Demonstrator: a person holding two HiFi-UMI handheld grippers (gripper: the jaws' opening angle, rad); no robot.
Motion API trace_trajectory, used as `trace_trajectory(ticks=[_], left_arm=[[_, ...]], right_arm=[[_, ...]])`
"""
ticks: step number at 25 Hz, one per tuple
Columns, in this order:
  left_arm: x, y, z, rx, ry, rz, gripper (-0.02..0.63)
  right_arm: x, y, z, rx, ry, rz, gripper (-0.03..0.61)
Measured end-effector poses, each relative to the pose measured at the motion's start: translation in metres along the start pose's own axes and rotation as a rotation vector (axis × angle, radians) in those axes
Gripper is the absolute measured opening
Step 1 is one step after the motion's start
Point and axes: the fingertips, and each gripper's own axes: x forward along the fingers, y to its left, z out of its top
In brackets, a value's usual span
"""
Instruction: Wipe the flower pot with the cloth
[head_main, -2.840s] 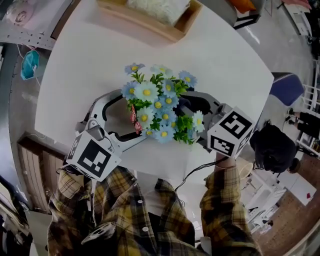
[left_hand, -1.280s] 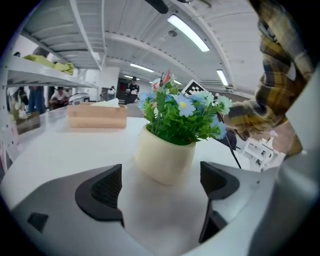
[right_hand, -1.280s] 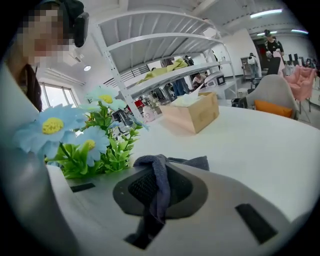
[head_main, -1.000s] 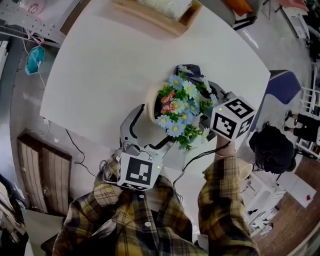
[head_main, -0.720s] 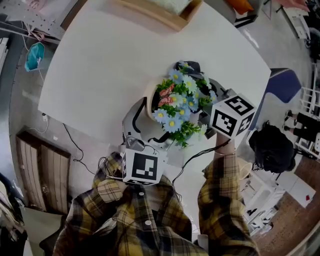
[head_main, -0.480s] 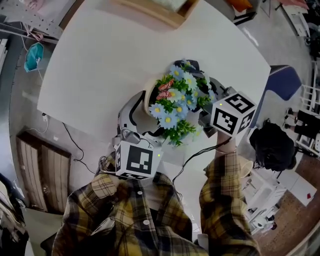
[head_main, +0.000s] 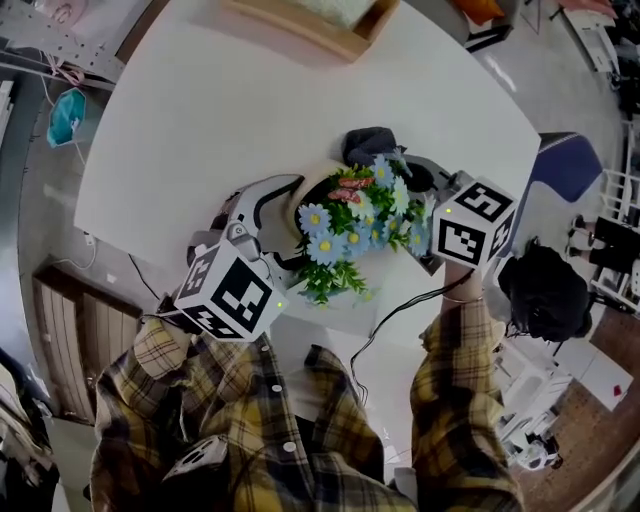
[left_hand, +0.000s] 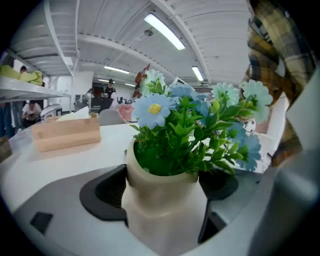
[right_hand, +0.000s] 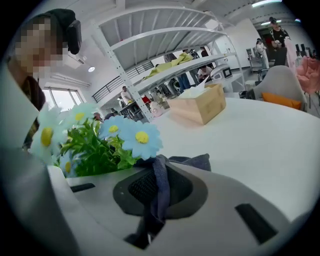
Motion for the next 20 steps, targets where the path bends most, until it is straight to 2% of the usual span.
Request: trace_trajectory(ticks=[3, 10, 20], left_arm=[[-0.004, -0.003, -0.002, 0.074, 0.036, -0.125, 0.469], [-0.013, 0.0, -0.009, 0.217, 0.107, -0.349, 0.469], [-0.011, -0.002, -0.011, 0.341, 0.169, -0.55, 0.469]], right_arm=[[0.002, 0.006, -0.001, -0.007, 0.038, 0.061, 0.015], [0.011, 0.014, -0.003, -0.013, 0.109, 0.2, 0.015], [0.028, 0.023, 0.006, -0.024, 0.157, 0.314, 0.015]])
